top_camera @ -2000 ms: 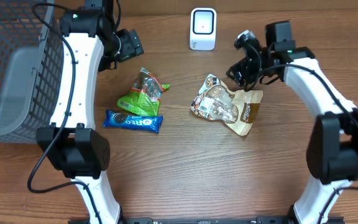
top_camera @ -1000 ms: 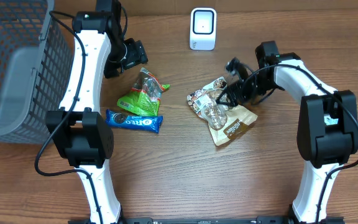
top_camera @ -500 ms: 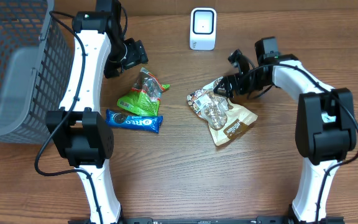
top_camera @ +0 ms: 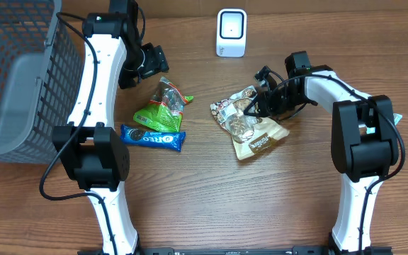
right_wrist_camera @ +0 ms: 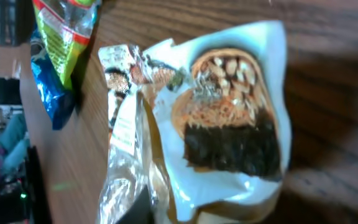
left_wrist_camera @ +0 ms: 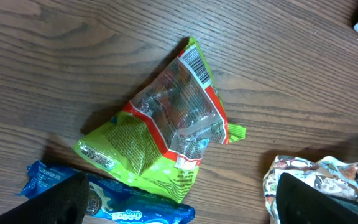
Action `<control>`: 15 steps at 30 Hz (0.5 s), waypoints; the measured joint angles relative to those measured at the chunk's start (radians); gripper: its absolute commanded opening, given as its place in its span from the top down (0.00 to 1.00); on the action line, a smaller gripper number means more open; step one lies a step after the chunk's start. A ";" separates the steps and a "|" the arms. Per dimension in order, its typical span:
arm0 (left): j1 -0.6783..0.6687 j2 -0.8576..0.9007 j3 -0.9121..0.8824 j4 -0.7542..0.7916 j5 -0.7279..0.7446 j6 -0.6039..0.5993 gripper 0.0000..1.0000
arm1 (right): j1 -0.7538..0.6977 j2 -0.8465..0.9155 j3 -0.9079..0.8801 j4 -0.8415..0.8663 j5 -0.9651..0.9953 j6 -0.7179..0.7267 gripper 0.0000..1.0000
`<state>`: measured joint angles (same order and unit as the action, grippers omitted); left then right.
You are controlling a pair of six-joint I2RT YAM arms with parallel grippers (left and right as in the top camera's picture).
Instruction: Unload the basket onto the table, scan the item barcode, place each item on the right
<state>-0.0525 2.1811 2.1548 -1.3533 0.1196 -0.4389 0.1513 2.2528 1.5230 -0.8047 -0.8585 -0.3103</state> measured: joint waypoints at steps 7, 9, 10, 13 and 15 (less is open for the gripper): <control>0.000 0.000 0.000 0.000 0.000 0.000 0.00 | 0.000 0.000 0.085 -0.166 0.011 0.003 0.96; 0.000 0.000 0.000 0.001 0.000 0.000 0.00 | 0.000 -0.006 0.130 -0.207 0.014 0.003 0.96; 0.000 0.000 0.000 0.000 0.000 0.000 0.00 | 0.000 -0.010 0.151 -0.226 0.015 0.003 0.96; 0.000 0.000 0.000 0.001 0.000 0.000 0.00 | 0.000 -0.040 0.224 -0.290 0.021 0.003 0.96; 0.000 0.000 0.000 0.001 0.000 0.000 0.00 | 0.000 -0.063 0.285 -0.339 0.022 0.004 0.96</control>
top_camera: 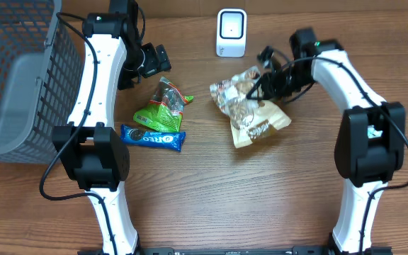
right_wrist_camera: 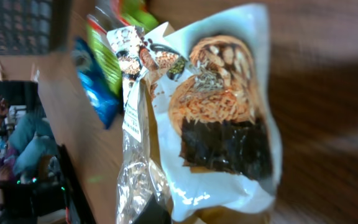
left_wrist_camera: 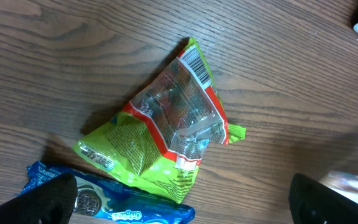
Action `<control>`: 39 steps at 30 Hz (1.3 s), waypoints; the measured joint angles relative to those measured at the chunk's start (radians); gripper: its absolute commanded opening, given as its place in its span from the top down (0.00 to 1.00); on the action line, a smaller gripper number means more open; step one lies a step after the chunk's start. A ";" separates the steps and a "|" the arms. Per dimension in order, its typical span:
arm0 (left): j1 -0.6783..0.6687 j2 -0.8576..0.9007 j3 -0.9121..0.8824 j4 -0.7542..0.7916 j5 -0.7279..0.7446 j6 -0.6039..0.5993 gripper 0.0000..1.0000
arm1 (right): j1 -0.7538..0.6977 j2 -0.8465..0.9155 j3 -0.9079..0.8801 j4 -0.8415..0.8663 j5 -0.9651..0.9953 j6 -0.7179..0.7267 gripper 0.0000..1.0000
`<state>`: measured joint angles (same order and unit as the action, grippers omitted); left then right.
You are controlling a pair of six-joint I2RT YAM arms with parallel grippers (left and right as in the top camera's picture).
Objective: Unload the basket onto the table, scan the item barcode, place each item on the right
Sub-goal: 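Lift the beige bag and hold it in front of the white scanner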
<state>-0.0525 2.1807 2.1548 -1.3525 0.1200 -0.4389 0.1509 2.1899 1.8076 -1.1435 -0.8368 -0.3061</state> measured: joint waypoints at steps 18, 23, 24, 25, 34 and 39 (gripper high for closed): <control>0.000 0.000 0.000 0.000 0.000 0.000 0.00 | -0.079 -0.148 0.335 -0.177 -0.259 -0.012 0.96; 0.000 0.000 0.000 0.000 0.000 0.000 0.00 | -0.164 -0.165 0.339 -0.168 -0.406 -0.013 0.96; 0.000 0.000 0.000 0.000 0.000 0.000 0.00 | -0.171 -0.165 0.339 -0.165 -0.424 -0.013 0.96; 0.000 0.000 0.000 0.000 0.000 0.000 0.00 | -0.174 -0.165 0.339 -0.164 -0.436 -0.012 0.96; 0.000 0.000 0.000 0.000 0.000 0.000 0.00 | -0.162 -0.192 0.339 -0.139 -0.427 0.002 0.96; 0.000 0.000 0.000 0.000 0.000 0.000 0.00 | -0.156 -0.211 0.339 -0.150 -0.360 0.018 0.96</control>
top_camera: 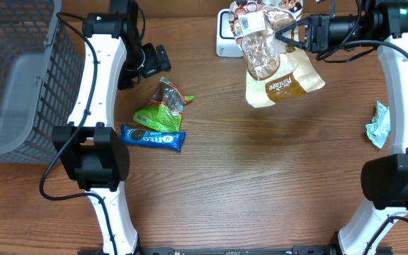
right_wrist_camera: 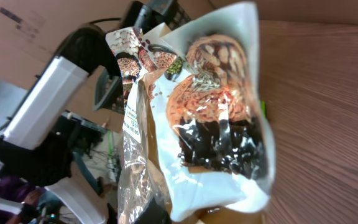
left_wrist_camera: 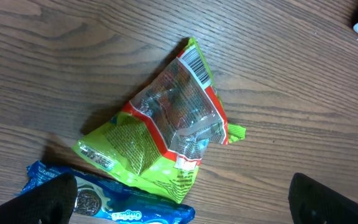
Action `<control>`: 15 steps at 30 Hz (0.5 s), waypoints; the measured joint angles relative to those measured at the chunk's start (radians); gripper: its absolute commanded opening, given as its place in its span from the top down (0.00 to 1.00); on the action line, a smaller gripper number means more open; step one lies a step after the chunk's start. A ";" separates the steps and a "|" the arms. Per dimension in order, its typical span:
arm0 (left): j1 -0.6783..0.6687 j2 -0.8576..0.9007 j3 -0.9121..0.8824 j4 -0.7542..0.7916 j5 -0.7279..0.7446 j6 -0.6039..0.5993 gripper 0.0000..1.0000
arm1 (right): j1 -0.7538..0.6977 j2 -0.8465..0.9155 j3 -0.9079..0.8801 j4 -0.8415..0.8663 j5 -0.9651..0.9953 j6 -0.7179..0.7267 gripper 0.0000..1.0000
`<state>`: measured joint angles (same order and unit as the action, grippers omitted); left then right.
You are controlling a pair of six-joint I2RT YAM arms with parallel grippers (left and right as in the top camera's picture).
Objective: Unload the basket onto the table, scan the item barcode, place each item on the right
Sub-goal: 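Lift the beige bag and hold it in front of the white scanner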
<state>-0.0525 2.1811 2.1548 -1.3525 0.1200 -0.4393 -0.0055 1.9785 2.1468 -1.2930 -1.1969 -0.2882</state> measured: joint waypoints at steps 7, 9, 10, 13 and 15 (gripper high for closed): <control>0.000 0.000 0.000 0.000 0.000 0.000 0.00 | 0.052 0.000 0.000 0.026 0.319 0.075 0.96; 0.000 0.000 0.000 0.000 0.000 0.000 0.00 | 0.087 0.000 0.000 0.029 0.471 0.104 0.96; 0.000 0.000 0.000 0.000 0.000 0.000 0.00 | 0.106 0.000 0.000 0.032 0.540 0.116 0.96; 0.000 0.000 0.000 0.000 0.000 0.000 0.00 | 0.186 0.000 0.000 0.061 0.776 0.162 0.96; 0.000 0.000 0.000 0.000 0.000 0.000 0.00 | 0.245 0.000 0.000 0.096 0.943 0.193 0.96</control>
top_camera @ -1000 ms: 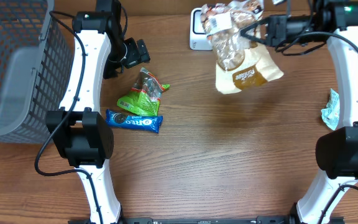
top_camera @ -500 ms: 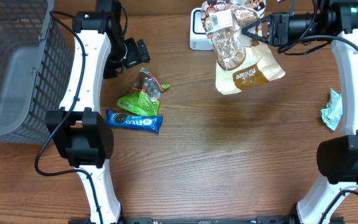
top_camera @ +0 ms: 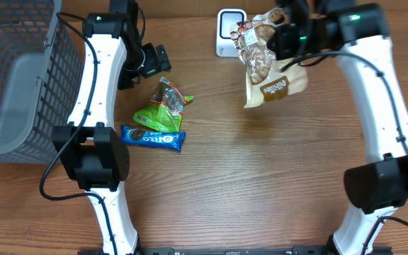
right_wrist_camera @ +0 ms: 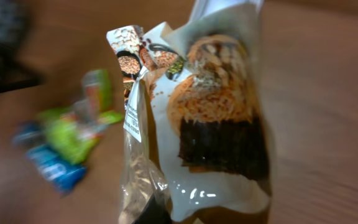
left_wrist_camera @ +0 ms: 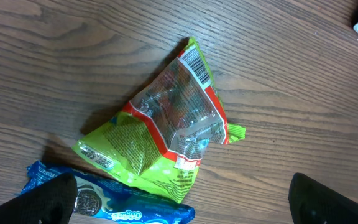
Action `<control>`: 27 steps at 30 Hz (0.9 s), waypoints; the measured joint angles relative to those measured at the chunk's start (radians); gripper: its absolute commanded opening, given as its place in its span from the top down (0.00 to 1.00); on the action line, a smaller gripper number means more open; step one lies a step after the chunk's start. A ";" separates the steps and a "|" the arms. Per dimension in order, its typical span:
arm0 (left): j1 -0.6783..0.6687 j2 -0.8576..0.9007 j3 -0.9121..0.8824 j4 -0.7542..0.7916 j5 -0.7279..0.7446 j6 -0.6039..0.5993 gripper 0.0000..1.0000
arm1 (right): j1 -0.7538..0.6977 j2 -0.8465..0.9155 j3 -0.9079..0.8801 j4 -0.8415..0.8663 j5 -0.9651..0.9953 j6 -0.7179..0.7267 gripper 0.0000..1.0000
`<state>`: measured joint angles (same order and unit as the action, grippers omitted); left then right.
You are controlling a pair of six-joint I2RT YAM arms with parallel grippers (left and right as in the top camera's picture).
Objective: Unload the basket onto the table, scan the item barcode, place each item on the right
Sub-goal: 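Lift the beige bag and hold it in front of the white scanner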
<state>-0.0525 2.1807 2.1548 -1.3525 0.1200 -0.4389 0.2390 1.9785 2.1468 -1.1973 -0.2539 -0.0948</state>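
Note:
A white barcode scanner point(top_camera: 229, 32) stands at the table's far edge. My right gripper point(top_camera: 287, 41) is shut on a tan and clear snack bag point(top_camera: 266, 65) and holds it in the air just right of the scanner. The bag point(right_wrist_camera: 219, 118) fills the right wrist view, and only a dark fingertip point(right_wrist_camera: 157, 214) shows at its bottom edge. My left gripper point(left_wrist_camera: 183, 202) is open above a green snack bag point(left_wrist_camera: 166, 130) with its barcode facing up. In the overhead view the left gripper point(top_camera: 149, 62) hangs just beyond that green bag point(top_camera: 161, 106).
A blue Oreo pack point(top_camera: 152, 137) lies in front of the green bag. A grey mesh basket point(top_camera: 13, 71) takes up the far left. Bare wood shows across the middle and front of the table.
The right arm has swung so its wrist camera now looks down at the table. The snack bag stays in the air beside the scanner, slightly lower. The left arm has not moved.
My right gripper was shut on the snack bag lying on the table at centre right. Then it held the bag lifted slightly toward the scanner. Then the bag was high beside the scanner, where it still hangs. The left gripper stayed open over the green bag.

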 measured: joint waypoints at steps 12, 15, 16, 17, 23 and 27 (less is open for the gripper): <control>0.000 0.000 0.000 0.000 0.000 0.000 0.00 | 0.224 0.062 0.001 0.293 0.824 -0.031 0.96; 0.000 0.000 0.000 0.000 0.000 0.000 0.00 | 0.229 0.140 0.001 0.370 0.946 -0.116 0.96; 0.000 0.000 0.000 0.000 0.000 0.000 0.00 | 0.229 0.157 0.001 0.391 0.962 -0.134 0.96; 0.000 0.000 0.000 0.000 0.000 0.000 0.00 | 0.229 0.183 0.001 0.420 0.985 -0.161 0.96; 0.000 0.000 0.000 0.000 0.000 0.000 0.00 | 0.229 0.273 0.001 0.568 1.043 -0.321 0.96; 0.000 0.000 0.000 0.000 0.000 0.000 0.00 | 0.233 0.296 0.001 0.629 1.048 -0.424 0.96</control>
<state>-0.0525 2.1807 2.1548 -1.3525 0.1200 -0.4393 0.4717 2.2742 2.1479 -0.5678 0.7937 -0.5190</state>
